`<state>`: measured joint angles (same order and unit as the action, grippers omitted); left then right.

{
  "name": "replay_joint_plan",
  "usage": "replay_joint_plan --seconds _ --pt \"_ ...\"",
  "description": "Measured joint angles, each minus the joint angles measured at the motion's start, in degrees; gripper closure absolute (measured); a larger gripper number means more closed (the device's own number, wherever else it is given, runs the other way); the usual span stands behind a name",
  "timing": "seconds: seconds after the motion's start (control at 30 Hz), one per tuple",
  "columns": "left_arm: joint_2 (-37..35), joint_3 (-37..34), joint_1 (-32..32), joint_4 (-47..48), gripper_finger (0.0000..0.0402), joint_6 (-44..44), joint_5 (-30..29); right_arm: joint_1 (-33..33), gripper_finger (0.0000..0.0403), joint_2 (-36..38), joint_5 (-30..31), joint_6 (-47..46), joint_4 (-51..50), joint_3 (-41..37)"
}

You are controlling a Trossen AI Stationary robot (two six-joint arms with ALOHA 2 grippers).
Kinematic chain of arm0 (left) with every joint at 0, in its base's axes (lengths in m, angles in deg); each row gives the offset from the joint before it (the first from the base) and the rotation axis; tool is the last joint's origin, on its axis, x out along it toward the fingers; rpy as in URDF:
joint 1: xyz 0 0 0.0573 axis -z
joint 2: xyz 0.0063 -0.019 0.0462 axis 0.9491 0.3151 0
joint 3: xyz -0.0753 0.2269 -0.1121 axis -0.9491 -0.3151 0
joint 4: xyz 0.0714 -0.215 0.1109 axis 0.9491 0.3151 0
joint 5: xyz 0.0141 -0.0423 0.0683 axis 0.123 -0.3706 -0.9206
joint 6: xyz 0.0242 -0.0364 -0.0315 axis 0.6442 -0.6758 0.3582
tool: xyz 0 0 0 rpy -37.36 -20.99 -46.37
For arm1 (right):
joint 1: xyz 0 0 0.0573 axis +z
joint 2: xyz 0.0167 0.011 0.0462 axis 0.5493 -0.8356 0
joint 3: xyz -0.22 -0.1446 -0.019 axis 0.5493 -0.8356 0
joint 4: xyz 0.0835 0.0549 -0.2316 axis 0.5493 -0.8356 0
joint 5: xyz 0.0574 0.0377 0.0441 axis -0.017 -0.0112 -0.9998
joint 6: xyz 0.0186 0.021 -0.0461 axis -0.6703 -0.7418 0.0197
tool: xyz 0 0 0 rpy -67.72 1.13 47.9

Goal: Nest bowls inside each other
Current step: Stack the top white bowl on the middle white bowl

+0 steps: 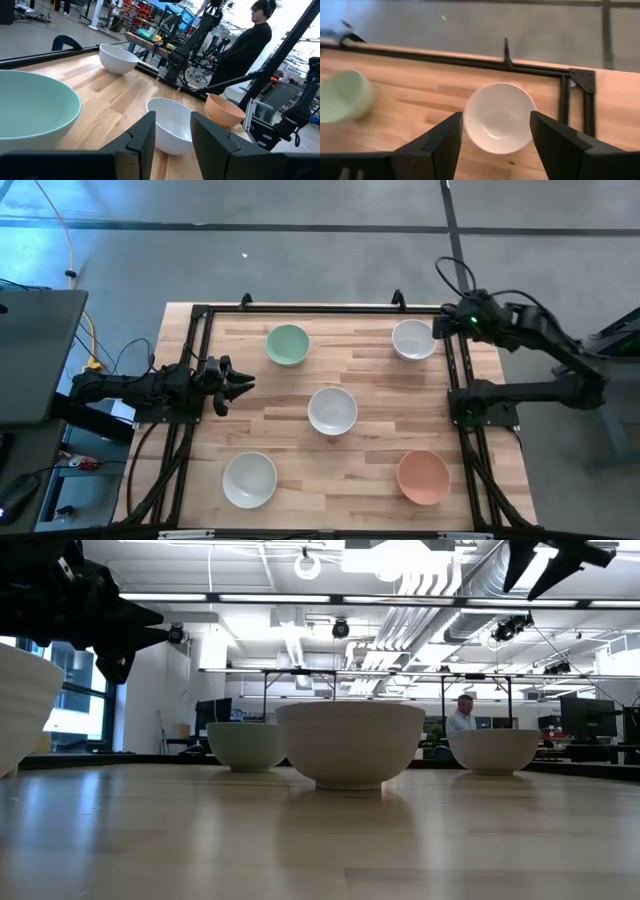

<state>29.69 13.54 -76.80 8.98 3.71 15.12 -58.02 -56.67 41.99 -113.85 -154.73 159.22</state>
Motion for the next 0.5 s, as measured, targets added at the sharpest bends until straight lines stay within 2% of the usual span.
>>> replay_joint_plan --seconds 0.2,0.5 --pt "0.0 0.0 0.0 0.0 0.0289 0.0 0.0 -11.1 0.0179 -5.5 -6.2 11.3 0.0 0.0" --pt "0.0 0.0 0.0 0.0 0.0289 -1.3 0.2 -22.6 0.0179 -14.9 -15.6 45.3 2.9 0.0"
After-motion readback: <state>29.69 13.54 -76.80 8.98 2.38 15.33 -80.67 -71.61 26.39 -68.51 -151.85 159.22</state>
